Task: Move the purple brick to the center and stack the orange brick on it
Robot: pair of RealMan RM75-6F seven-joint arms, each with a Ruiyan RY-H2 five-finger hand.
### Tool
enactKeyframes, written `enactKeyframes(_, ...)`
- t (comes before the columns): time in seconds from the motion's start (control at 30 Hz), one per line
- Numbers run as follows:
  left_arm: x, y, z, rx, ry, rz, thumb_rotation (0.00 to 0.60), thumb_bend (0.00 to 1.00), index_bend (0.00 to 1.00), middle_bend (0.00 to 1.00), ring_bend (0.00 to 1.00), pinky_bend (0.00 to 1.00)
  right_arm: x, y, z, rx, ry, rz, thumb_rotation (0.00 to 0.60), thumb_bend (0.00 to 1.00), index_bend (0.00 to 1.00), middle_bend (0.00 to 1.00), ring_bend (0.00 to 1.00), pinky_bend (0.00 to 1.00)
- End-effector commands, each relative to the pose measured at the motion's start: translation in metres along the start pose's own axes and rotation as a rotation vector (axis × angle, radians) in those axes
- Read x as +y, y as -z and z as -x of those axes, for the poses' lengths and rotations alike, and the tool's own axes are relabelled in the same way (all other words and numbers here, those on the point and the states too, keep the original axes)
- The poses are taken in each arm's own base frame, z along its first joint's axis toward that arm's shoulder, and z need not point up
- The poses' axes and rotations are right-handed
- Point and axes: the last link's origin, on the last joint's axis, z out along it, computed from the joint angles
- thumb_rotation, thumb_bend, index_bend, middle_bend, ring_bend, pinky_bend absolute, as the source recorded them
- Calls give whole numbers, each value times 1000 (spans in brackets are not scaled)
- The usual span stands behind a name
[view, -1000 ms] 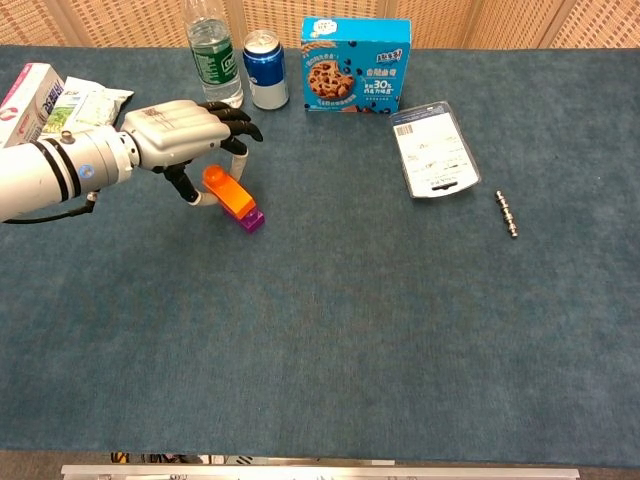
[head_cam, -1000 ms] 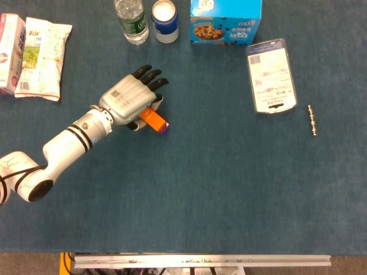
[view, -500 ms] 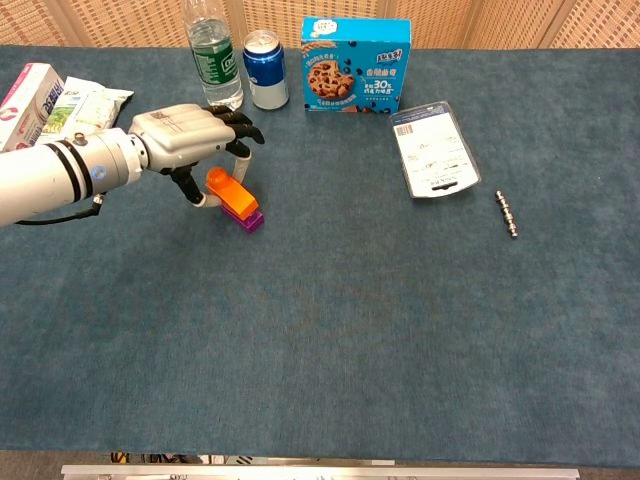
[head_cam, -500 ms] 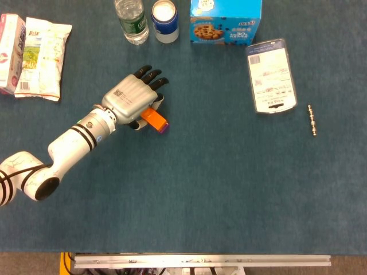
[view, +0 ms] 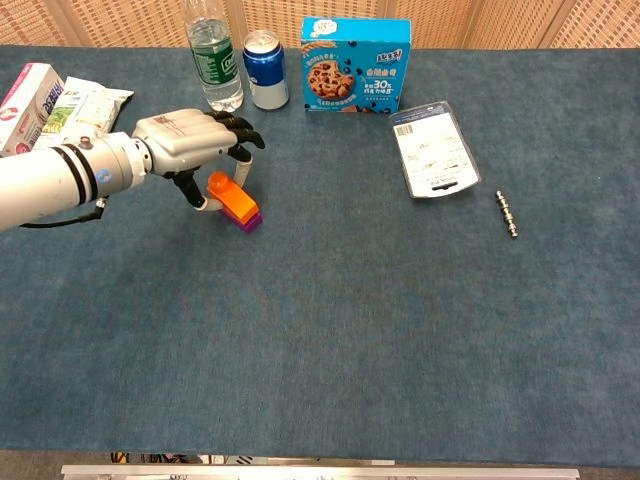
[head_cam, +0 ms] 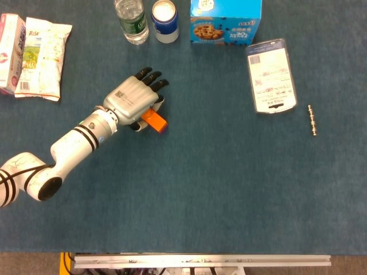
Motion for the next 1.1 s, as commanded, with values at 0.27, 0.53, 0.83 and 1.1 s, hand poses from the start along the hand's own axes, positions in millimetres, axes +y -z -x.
enactKeyframes(0.27, 3, -1, 5, -10, -2, 0, 600, 270, 544, 127, 28, 44, 1, 0, 0, 1, -2, 4, 600, 176, 307, 356, 350, 412)
enactKeyframes(0.53, 4, -3, 10, -21, -2, 0, 600, 270, 544, 127, 29, 44, 2, 1, 0, 4, -3, 6, 600, 177, 307, 356, 351, 412)
enactKeyframes(0.83, -2, 3, 4, 9, 37, -11, 600, 270, 207, 76, 15, 44, 1, -1, 1, 3, -3, 7, 600, 176, 307, 356, 351, 412)
enactKeyframes(1.1, -16, 24, -3, 56, 95, -48, 600, 269, 70, 46, 8, 44, -1, -4, 2, 1, -5, -1, 600, 176, 307, 356, 353, 412)
